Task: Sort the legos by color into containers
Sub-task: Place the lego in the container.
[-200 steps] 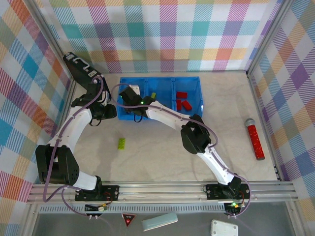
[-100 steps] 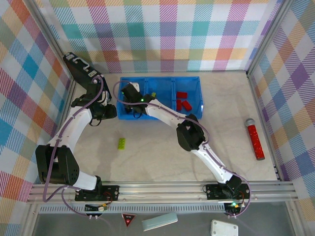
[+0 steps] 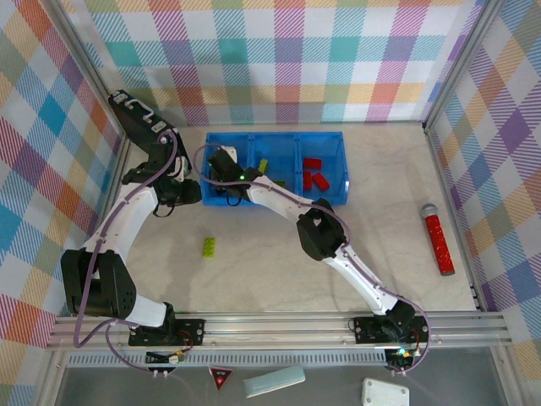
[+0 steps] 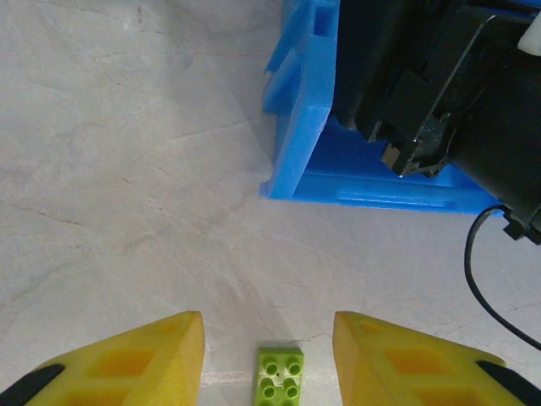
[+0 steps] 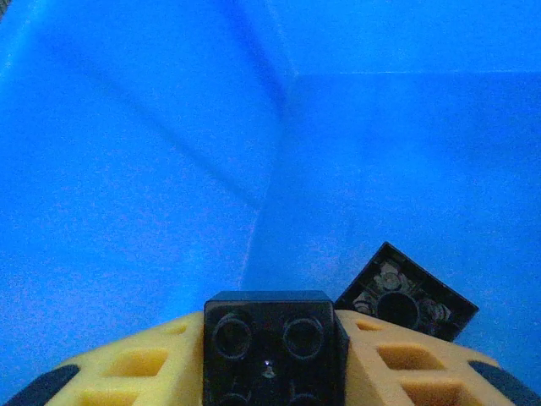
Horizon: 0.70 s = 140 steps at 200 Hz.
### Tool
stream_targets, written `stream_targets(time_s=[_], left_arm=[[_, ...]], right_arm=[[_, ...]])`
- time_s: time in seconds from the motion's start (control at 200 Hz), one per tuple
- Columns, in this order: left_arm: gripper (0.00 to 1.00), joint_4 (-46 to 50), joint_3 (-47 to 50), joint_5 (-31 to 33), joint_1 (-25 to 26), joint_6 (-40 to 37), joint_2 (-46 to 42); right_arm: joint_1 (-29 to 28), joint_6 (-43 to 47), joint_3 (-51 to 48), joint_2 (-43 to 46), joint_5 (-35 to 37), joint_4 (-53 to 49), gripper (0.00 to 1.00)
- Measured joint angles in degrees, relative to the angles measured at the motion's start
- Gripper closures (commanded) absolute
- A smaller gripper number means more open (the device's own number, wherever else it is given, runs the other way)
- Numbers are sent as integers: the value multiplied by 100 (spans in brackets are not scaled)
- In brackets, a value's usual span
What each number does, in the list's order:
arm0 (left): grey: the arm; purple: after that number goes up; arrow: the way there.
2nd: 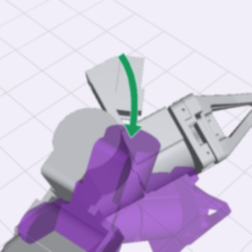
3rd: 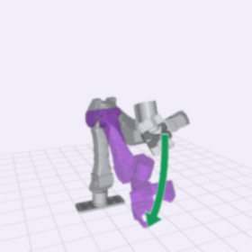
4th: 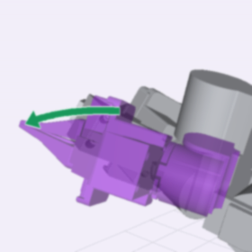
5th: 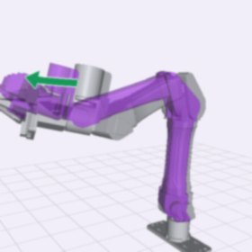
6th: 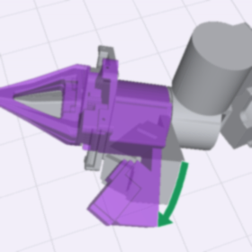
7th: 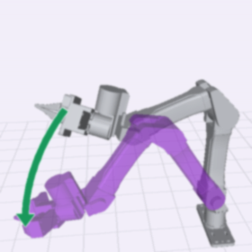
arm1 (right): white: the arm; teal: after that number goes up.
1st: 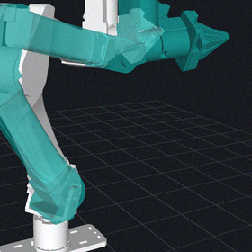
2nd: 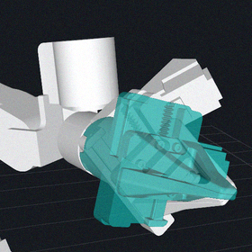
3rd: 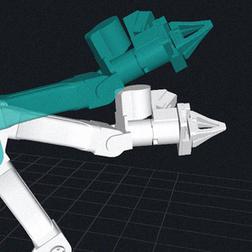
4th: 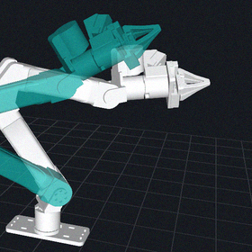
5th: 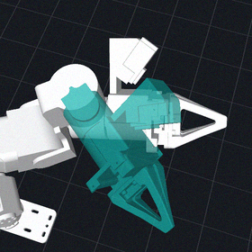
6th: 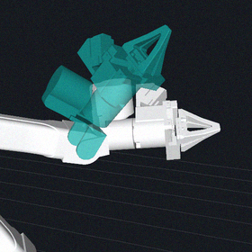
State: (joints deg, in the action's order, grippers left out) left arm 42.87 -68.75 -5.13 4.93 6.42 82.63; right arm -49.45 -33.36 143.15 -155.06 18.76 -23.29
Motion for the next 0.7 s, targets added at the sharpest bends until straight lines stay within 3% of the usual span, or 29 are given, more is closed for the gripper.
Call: stream_targets(time_s=[0.165,0.7], left_arm=[[56,0,0,-2,0,0,-2],[56,-2,0,-149,-22,20,-85]], right_arm=[[2,50,105,-9,26,52,50],[-22,127,131,326,-149,-343,49]])
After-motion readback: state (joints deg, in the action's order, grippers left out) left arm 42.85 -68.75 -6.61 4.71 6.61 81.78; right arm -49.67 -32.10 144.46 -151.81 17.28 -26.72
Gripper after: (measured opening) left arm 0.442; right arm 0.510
